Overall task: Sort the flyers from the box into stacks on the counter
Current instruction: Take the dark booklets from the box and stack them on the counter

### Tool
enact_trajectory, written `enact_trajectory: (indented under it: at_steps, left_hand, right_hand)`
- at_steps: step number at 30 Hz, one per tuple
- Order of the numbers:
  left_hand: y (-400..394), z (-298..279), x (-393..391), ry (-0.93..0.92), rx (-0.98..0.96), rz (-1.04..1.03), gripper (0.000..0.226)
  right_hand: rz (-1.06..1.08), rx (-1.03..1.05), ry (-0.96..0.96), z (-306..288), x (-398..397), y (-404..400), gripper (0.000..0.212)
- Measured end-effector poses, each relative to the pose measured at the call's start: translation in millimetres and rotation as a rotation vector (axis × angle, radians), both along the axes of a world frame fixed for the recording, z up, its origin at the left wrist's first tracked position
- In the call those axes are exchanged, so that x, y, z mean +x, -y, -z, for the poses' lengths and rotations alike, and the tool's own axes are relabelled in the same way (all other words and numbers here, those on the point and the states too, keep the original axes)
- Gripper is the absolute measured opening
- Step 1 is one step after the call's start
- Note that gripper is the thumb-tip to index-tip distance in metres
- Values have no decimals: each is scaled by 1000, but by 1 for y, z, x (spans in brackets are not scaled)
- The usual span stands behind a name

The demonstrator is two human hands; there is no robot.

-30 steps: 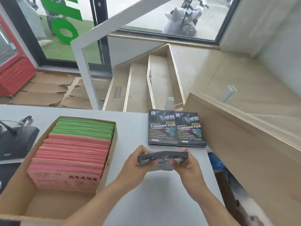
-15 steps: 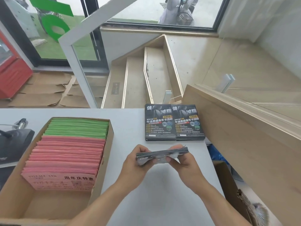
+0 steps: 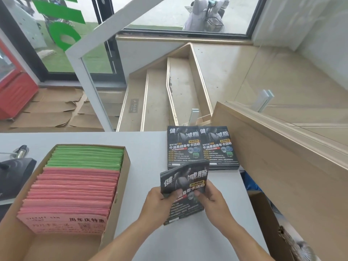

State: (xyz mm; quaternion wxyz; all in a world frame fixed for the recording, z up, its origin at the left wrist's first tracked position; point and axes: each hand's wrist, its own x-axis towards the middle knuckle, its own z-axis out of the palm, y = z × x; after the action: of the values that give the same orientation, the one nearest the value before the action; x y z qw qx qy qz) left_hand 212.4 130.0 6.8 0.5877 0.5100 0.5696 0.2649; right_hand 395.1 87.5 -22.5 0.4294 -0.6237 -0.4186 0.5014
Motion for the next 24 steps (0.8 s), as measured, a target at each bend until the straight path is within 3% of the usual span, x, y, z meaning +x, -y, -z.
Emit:
enact_trajectory:
  at_steps: [5,9,12,16,18,21,24]
  left_hand:
    - [-38,-19,24,-2,-64,14,15]
    - [-75,-21,57,26,-21,10,11]
    - [-110,-1,70,-66,16,-36,36]
    - [-142,26,63,-344,10,-111,74]
    - [-149,34,61,-308,-54,-92,80]
    - [-155,39,66,-190,-98,-71,69]
    - [-159,45,69,-162,-126,-79,77]
  right_hand:
    - [171,-35,-188,-16,16,-20,31]
    - [342,14,-151,-31,41,-49,34]
    - [503,54,7,-34,70,-82,37]
    - [551,-1,434,-27,110,-125,39]
    - [508,-71,569,-20,120,-141,37]
    - [473,-156,659,-9,123,-157,36]
    - [439,-230,806,4,124,-163,35]
